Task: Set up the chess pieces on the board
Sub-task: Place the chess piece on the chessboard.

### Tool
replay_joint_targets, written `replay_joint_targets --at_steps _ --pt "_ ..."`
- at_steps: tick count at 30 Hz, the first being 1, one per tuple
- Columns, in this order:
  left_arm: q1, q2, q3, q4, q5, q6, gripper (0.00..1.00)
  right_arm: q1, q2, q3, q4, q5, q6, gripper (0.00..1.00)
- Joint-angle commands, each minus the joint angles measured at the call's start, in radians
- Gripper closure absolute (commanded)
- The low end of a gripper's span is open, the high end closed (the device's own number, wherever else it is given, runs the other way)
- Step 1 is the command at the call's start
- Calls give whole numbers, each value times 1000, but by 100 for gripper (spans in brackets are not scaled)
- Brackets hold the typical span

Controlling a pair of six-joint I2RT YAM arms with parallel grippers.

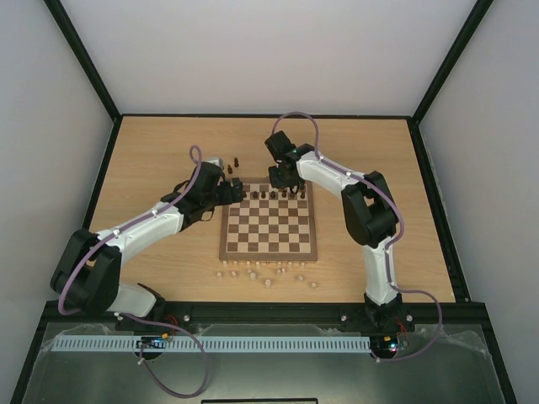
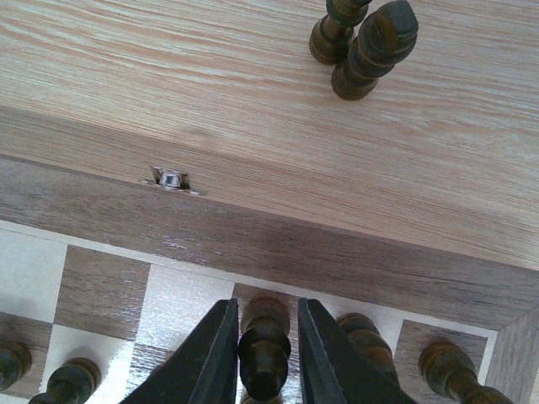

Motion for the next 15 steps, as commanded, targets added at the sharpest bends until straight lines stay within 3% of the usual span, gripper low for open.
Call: replay_joint_targets --at_steps 1,10,15 --pt "7 -14 -14 10 -8 -4 1 5 20 25 -51 21 -7 78" --pt "7 -14 -16 12 -5 -3 1 5 -57 19 -37 7 -12 63" --pt "7 -19 -15 10 -8 -3 1 0 -65 94 -38 23 -14 58"
